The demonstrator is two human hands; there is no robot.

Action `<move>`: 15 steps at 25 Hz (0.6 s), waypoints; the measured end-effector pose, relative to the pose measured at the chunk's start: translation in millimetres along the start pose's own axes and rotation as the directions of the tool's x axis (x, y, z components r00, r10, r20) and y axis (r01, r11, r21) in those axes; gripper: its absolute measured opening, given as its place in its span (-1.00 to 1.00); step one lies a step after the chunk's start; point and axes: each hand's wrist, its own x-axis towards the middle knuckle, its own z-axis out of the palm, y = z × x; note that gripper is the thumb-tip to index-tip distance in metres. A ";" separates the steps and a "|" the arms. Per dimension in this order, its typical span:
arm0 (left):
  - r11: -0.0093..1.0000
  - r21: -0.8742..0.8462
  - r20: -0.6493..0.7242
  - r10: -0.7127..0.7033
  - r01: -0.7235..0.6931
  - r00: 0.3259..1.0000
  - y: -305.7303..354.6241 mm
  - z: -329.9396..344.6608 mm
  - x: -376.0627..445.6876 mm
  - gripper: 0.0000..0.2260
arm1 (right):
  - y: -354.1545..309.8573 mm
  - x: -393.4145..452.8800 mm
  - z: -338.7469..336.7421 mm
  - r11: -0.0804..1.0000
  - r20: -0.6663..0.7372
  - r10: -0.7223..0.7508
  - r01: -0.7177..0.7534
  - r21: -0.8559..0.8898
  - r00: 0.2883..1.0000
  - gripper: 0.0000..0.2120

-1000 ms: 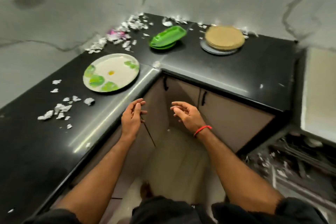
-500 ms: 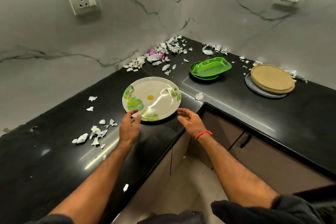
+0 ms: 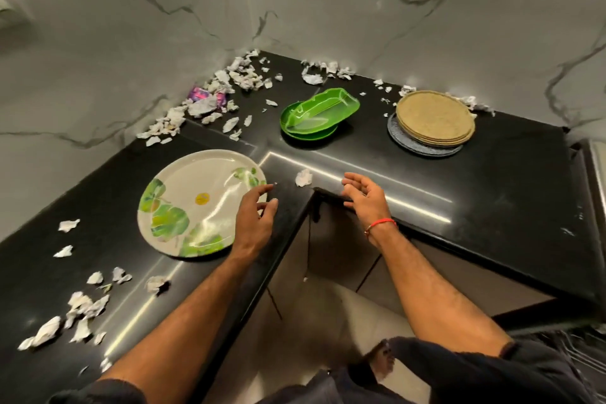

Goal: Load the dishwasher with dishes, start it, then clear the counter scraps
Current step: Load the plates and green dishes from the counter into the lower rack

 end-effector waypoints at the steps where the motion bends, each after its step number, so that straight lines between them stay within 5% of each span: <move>1: 1.000 0.004 0.020 0.022 -0.022 1.000 10.2 20.1 9.9 -0.73 | -0.1 13.5 -18.2 1.000 -0.023 0.004 -0.004 0.018 1.000 -0.76; 10: 0.998 0.028 0.178 0.051 -0.057 0.983 79.5 210.5 94.4 -0.73 | -15.2 128.5 -195.1 0.998 -0.172 0.045 -0.037 0.048 0.984 -0.72; 15: 0.998 0.061 0.341 -0.014 -0.007 0.940 102.4 294.6 126.0 -0.74 | -0.6 153.2 -249.0 0.982 -0.149 0.190 -0.187 0.037 0.970 -0.33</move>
